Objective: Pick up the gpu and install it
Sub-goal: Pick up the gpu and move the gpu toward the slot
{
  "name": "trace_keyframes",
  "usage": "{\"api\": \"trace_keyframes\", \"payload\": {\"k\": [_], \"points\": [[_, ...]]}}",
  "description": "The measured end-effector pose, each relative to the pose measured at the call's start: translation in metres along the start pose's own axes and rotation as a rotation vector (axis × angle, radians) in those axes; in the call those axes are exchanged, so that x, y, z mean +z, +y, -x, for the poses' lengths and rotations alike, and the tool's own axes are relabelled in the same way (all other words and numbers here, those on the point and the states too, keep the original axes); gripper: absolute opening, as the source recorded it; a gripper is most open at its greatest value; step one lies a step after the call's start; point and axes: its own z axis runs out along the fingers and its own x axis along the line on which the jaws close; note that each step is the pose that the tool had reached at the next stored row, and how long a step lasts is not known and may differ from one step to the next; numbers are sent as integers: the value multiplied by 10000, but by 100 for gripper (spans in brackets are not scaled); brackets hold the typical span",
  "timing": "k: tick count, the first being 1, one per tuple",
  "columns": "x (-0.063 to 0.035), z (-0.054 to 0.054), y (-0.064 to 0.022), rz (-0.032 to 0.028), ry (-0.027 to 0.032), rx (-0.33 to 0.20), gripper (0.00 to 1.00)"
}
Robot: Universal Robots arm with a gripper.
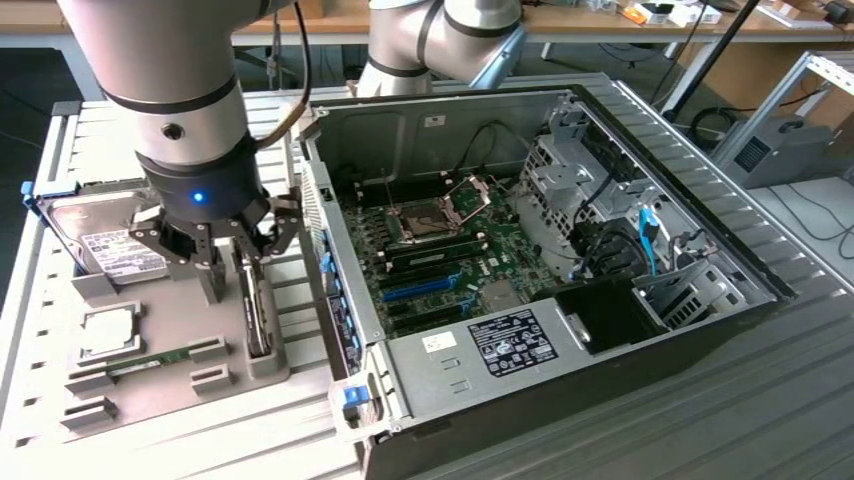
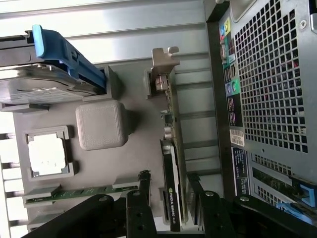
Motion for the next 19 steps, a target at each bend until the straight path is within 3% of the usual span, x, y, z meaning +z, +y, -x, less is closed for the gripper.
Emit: {"api": "trace_keyframes", "payload": {"k": [7,19], "points": [[25,35,-12,-4,39,-179,42],[103,48,-100,-4,50,-186,42]]}}
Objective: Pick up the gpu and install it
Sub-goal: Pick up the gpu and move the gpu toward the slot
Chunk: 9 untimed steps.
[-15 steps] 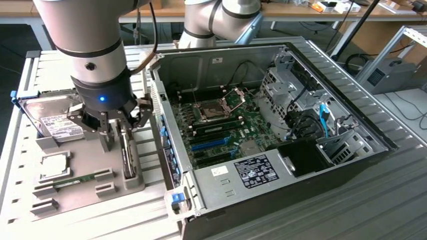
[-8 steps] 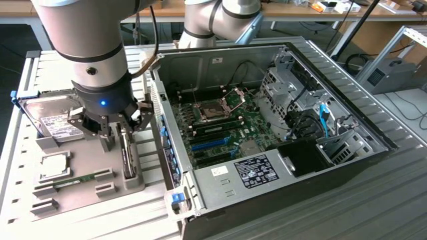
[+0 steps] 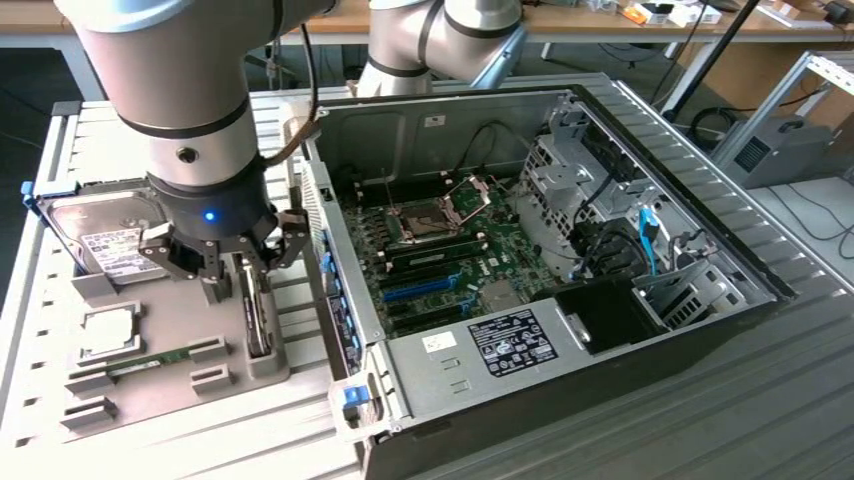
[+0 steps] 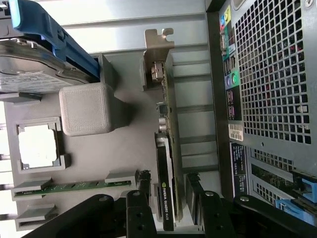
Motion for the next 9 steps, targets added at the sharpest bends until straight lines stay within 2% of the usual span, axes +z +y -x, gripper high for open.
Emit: {"api": "trace_keyframes", "payload": {"k": [4,9], "points": [[43,5,-18,0,1,1,42],[151,6,-31,0,2,1,42]]}}
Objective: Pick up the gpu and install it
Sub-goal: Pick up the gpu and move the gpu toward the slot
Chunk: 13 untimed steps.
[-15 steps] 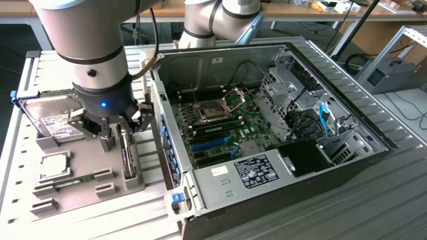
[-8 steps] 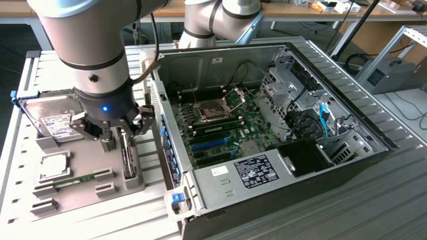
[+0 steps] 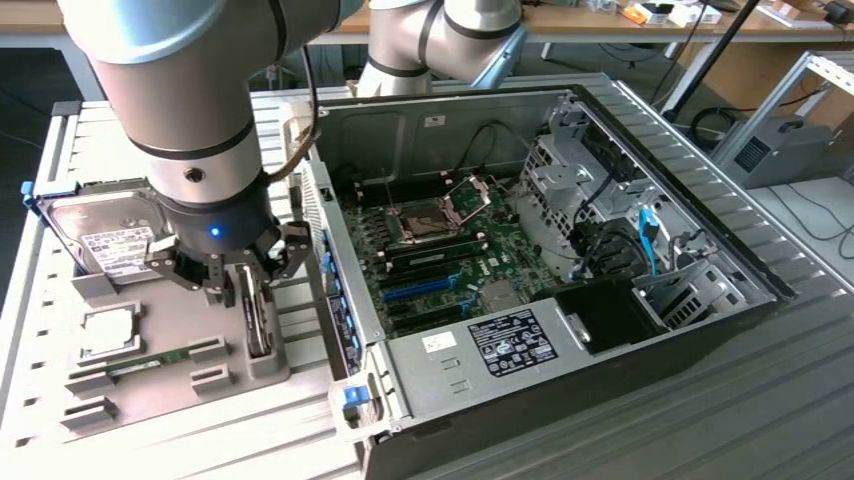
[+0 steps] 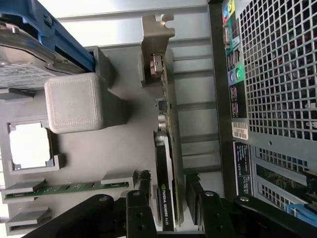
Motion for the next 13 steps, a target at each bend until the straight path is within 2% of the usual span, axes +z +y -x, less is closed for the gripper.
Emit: {"api": "trace_keyframes", "payload": {"k": [4,7,13], "points": [[64,-1,9,-2,6,1,42],[66,-3,16,-2,6,2,42],[105,-12,113,1,3,0,42]]}}
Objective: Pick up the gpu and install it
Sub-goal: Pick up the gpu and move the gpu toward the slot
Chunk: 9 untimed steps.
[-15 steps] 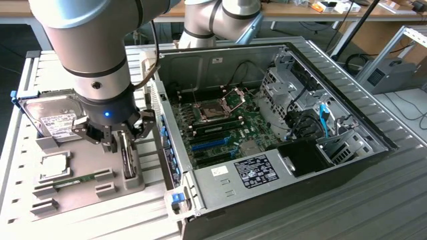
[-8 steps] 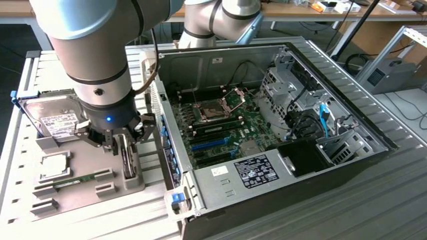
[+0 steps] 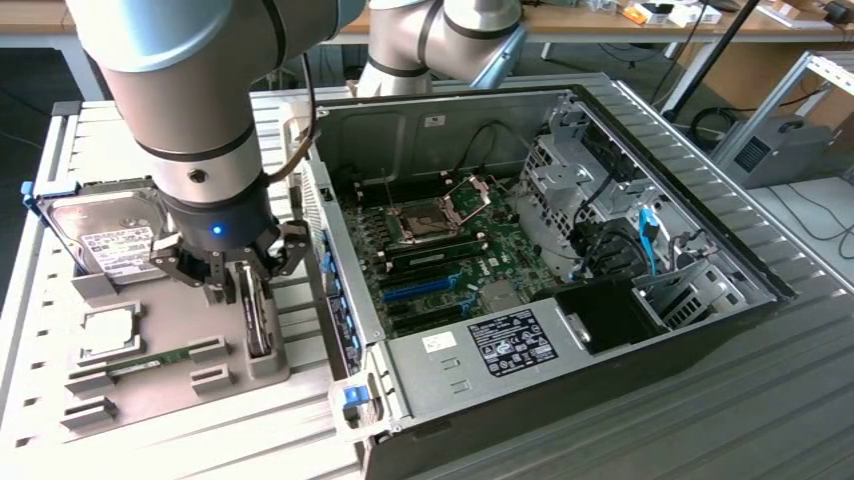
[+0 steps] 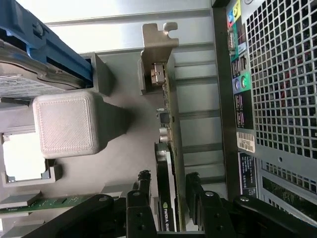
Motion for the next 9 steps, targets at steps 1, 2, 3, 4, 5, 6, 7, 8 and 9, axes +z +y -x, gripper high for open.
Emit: {"api": "trace_keyframes", "payload": {"k": [1,2,3,4,5,6,7,8,9], "points": [[13,-1,4,-1,0,1,42],[25,-1,6,-2,2,0,42],[34,0,6,-2,2,-2,42],[37,-1,6,-4,4,-1,42],[37,-2,6,-4,4,0,42],[38,-3,4,-3,4,-1,42],[40,-4,2,-1,1,1,42],[39,-6,-1,-2,2,2,42],[44,-15,-3,-1,1,0,42]]}}
